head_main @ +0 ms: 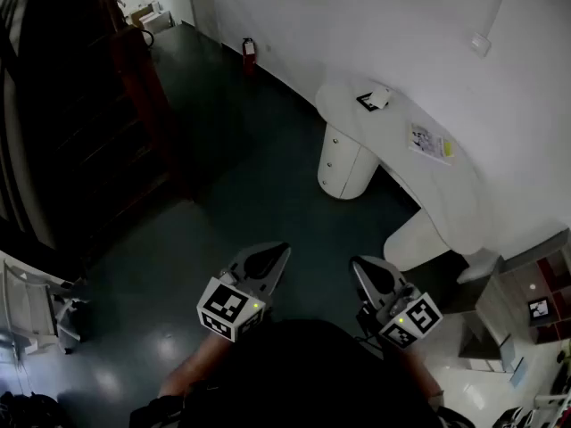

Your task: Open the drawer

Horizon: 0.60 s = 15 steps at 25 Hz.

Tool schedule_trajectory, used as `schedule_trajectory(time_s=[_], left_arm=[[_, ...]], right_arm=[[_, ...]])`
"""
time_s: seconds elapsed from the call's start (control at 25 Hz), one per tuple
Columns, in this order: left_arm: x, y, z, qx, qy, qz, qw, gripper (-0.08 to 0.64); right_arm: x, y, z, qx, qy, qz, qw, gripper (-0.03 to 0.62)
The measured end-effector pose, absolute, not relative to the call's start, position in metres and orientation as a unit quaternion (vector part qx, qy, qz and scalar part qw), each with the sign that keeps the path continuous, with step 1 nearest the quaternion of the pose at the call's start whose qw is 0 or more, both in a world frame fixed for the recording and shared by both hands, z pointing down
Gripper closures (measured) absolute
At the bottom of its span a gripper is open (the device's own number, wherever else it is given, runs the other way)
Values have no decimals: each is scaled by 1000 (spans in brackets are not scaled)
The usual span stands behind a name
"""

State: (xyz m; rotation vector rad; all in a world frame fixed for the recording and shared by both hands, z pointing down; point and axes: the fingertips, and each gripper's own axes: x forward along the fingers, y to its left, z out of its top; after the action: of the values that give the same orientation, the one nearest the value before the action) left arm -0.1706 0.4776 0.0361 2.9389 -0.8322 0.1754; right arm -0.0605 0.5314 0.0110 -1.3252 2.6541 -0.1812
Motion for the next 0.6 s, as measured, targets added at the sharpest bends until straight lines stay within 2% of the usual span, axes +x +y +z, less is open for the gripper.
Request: schedule_trajectory(time_s=[0.6], left_arm=[[-230,479,46,960,-269,62,52,548]], right_arm=[[-126,524,18,-431,895,-81,82,577]])
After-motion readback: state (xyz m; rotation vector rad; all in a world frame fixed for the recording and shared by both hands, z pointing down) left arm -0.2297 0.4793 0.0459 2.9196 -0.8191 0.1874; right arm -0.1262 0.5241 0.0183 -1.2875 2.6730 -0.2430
